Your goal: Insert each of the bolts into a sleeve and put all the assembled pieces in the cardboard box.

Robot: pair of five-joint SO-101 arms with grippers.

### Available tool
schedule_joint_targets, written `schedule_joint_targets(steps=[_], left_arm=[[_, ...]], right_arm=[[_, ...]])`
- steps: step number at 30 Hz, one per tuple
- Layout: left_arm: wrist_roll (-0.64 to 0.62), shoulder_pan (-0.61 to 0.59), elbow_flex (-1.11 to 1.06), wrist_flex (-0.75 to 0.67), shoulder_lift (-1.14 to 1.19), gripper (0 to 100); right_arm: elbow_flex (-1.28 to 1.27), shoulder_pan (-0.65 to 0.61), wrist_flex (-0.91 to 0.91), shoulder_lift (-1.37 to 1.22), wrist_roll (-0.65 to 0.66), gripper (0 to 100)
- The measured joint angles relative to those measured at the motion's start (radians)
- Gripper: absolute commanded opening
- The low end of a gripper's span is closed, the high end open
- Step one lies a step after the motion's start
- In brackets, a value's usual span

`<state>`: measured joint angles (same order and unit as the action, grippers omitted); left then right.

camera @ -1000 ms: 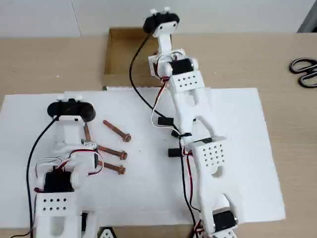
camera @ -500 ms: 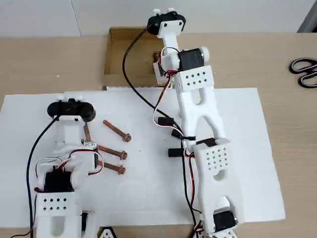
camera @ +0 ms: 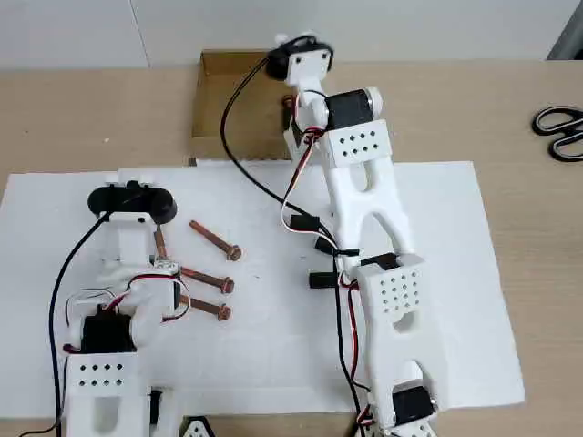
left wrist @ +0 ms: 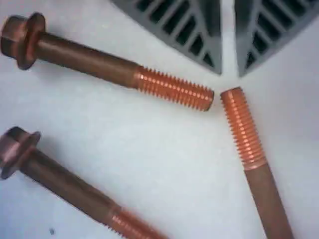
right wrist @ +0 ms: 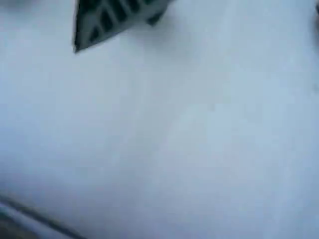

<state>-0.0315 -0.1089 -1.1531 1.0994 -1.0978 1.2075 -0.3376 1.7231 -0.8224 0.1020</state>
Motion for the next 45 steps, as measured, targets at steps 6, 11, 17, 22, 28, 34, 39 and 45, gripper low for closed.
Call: schedule_joint_targets(steps=[6,11,17,22,28,34,39,45], left_arm=[[0.000,0.000,0.000,0.000,0.000,1],[0.000,0.000,0.000,0.000,0.000,1],[0.000,0.000,0.000,0.000,0.000,1],[0.000,0.000,0.000,0.000,0.000,1],[0.000,0.000,0.000,0.000,0.000,1],[0.000,0.000,0.000,0.000,0.000,1],[0.000,0.000,0.000,0.000,0.000,1],[0.000,0.000,0.000,0.000,0.000,1]], right_arm=[[-0.209,0.000,0.000,0.164,0.130,18.0],[-0.374,0.025,0.000,0.239,0.244,18.0],[-0.471,0.052,0.000,0.247,0.370,18.0],[-0.519,0.055,0.000,0.247,0.443,18.0],[-0.571,0.058,-0.008,0.247,0.474,18.0],[-0.572,0.101,-0.011,0.236,0.477,18.0],[-0.572,0.117,-0.015,0.213,0.477,18.0],[-0.572,0.114,-0.044,0.176,0.477,18.0]])
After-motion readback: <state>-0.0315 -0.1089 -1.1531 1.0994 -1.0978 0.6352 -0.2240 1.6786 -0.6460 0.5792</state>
